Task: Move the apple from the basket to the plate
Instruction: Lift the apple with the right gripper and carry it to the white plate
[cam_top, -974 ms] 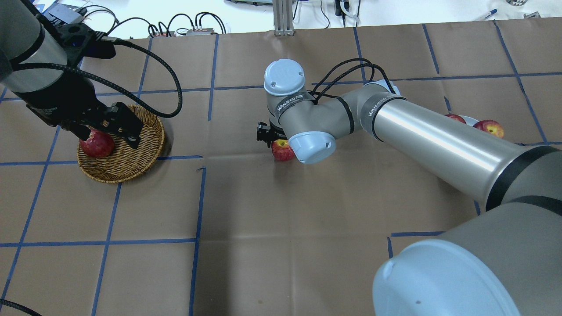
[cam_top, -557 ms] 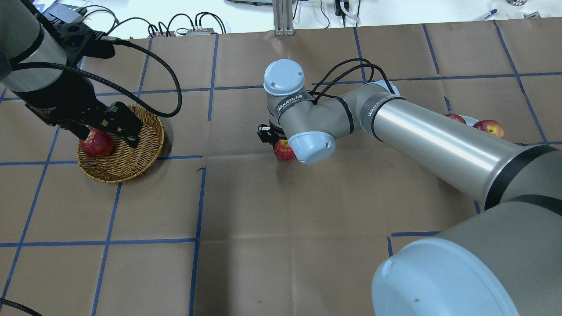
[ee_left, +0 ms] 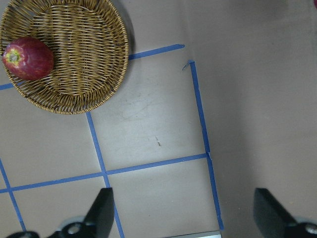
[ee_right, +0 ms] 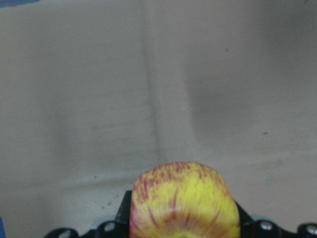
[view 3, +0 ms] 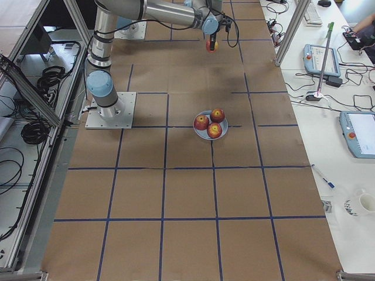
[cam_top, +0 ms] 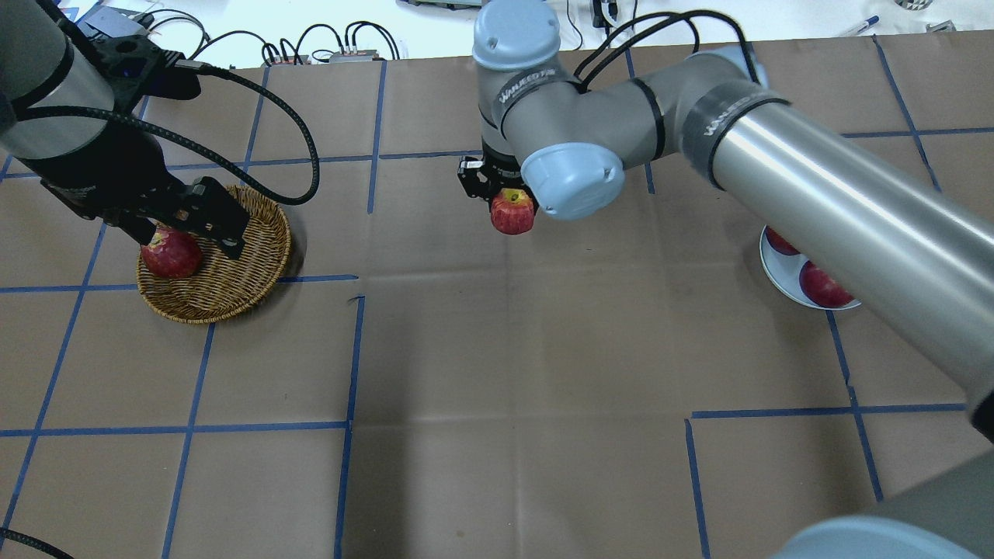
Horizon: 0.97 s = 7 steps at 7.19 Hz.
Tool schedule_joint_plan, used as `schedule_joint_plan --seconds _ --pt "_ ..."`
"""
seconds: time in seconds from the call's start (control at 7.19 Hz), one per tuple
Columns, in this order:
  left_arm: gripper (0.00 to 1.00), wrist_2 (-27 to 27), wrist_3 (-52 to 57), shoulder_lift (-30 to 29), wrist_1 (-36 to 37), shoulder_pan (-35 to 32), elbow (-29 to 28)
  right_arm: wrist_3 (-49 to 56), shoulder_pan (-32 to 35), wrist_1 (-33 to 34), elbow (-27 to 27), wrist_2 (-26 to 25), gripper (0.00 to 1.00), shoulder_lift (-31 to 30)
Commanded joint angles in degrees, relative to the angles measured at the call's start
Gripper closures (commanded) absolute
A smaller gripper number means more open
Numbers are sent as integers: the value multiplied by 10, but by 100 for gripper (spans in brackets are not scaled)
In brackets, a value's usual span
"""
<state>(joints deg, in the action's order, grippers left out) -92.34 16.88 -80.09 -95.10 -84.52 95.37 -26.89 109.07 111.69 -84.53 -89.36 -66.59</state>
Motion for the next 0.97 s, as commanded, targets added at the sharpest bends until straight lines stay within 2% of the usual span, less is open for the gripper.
schedule_joint_plan --seconds 0.0,0.28,0.56,0.83 --pt "1 0 3 0 0 1 0 118 -102 -89 0 -3 45 -74" --pt "1 -1 3 0 0 1 -3 246 -205 -98 -40 -25 43 -126" --pt "1 0 3 0 0 1 -3 370 -322 -90 -71 -32 43 -138" --pt "1 0 3 0 0 1 -3 477 -394 -82 -99 -28 43 -135"
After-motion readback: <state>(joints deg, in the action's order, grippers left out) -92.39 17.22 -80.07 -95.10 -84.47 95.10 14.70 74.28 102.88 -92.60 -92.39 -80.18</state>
